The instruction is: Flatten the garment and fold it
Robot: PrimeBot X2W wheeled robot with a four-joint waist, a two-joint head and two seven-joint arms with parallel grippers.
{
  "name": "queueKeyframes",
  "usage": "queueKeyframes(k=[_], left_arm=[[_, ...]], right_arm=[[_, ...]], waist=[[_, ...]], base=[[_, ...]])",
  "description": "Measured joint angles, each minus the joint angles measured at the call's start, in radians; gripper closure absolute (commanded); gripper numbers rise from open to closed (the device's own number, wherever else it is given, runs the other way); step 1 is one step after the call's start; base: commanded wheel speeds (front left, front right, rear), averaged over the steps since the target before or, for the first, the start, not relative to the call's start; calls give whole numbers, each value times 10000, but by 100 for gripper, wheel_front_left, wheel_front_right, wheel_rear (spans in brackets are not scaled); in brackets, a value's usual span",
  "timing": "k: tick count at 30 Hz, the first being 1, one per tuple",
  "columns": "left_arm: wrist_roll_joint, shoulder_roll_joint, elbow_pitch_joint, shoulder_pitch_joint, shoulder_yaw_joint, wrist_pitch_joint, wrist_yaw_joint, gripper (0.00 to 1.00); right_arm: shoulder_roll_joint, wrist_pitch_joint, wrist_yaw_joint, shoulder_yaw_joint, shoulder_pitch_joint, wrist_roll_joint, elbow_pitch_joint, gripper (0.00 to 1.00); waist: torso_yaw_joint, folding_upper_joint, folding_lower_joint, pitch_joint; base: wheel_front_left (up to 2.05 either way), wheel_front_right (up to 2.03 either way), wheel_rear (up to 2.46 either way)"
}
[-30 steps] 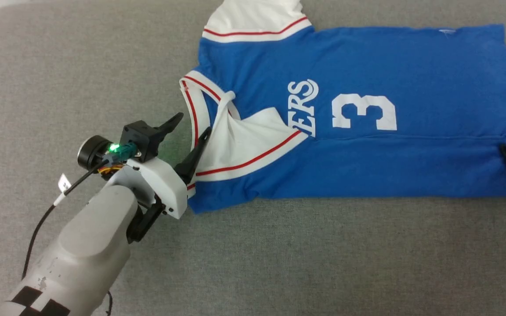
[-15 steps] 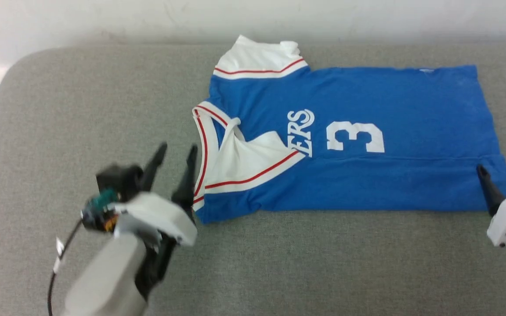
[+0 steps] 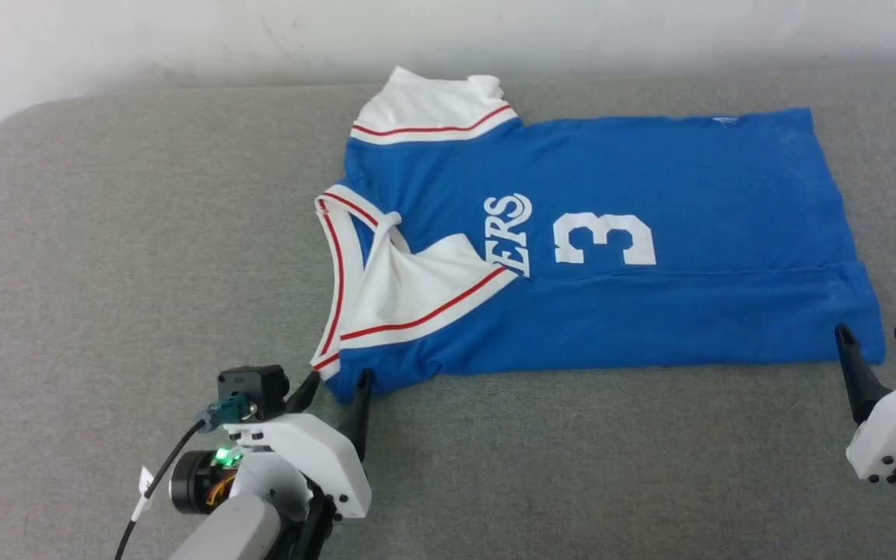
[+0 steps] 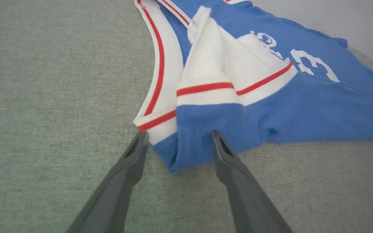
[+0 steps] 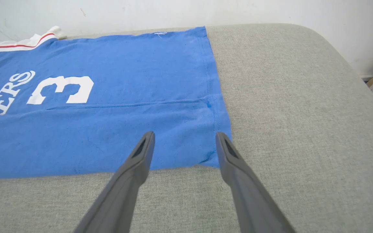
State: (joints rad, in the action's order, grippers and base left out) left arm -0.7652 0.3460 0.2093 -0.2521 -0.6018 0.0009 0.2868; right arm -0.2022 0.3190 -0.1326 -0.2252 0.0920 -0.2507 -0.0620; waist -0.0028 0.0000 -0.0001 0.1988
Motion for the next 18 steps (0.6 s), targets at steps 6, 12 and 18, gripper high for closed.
queueKeyframes(k=[6, 12, 18], left_arm=[[267, 138, 351, -78, -50, 470, 742, 0], [253, 184, 545, -405, -107, 763, 721, 100], [-82, -100, 838, -399, 86, 199, 299, 100]], right_arm=[[92, 267, 0, -27, -58, 42, 570, 0], [65, 384, 0, -12, -59, 58, 761, 0], [-357, 754, 0, 84, -178, 232, 617, 0]], waist=[[-240, 0, 0, 333], [-427, 0, -1, 605], [-328, 0, 2, 410]], base=[[0, 0, 0], [0, 0, 0], [0, 0, 0]])
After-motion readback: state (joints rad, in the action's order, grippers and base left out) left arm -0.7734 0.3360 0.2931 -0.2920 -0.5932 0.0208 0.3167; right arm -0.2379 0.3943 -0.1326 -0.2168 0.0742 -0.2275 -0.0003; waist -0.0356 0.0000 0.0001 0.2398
